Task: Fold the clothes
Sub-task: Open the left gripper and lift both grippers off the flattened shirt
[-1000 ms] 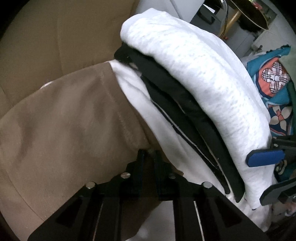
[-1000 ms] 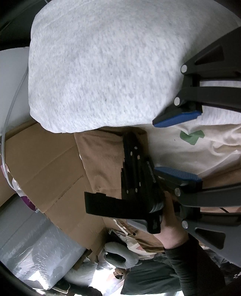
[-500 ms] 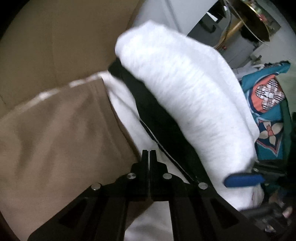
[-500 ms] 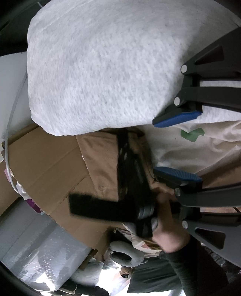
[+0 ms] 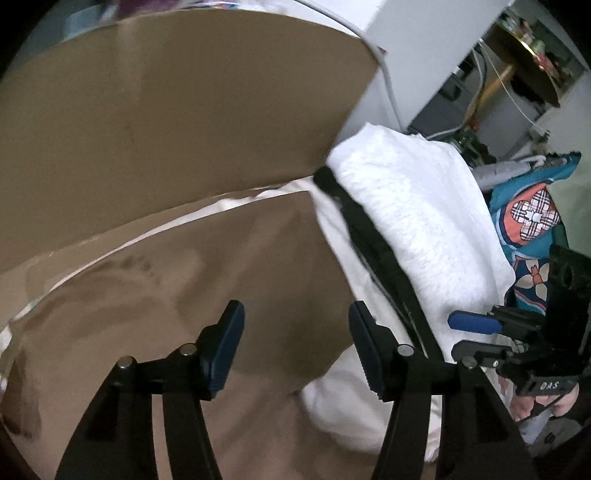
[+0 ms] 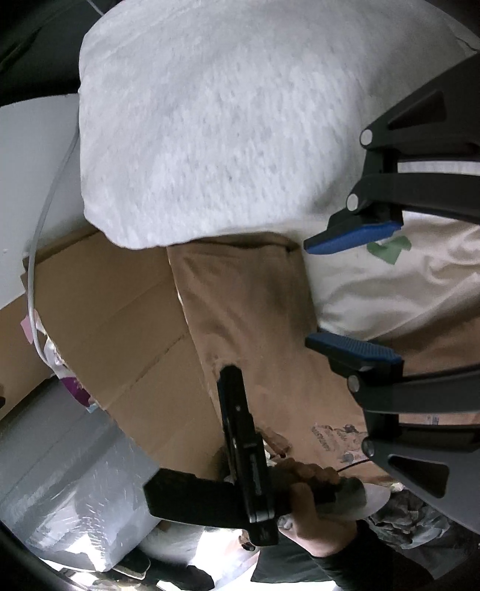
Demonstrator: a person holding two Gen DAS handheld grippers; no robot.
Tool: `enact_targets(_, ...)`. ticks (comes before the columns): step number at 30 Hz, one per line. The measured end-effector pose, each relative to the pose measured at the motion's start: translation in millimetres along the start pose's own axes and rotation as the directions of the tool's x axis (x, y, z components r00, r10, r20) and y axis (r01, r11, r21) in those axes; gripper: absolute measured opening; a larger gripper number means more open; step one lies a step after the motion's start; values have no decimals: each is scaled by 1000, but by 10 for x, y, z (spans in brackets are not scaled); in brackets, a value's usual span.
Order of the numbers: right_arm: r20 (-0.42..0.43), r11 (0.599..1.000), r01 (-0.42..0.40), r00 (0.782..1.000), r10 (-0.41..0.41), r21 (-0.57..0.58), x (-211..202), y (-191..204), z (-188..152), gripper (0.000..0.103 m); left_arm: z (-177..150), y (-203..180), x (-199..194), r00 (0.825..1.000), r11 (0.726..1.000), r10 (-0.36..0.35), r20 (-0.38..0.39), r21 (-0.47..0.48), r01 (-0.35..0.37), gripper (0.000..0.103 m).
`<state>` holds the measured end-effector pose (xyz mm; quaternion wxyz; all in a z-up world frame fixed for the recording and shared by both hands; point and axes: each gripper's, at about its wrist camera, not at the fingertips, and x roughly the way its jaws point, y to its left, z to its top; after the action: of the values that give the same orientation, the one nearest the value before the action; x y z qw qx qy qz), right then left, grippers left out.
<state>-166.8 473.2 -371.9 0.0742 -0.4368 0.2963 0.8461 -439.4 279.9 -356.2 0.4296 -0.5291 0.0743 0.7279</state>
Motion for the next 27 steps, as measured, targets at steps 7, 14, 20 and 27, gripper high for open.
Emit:
enact_targets(7, -26, 999, -23, 999, 22, -39, 93, 242, -26, 42, -237, 149, -182, 999, 997, 40, -6, -65, -41, 59)
enact_targets(14, -52, 997, -28, 998, 24, -78, 115, 366, -59, 59, -657, 140, -420, 998, 994, 55, 7, -98, -54, 74)
enact_targets(20, -51, 996, -9, 999, 5, -85, 95, 417, -141, 86, -1003, 168, -682, 996, 988, 77, 48, -138, -70, 90)
enact_targets(27, -47, 991, 1, 999, -7, -135, 81, 526, -181, 102, -1286, 224, -908, 989, 975, 106, 102, -207, -83, 103)
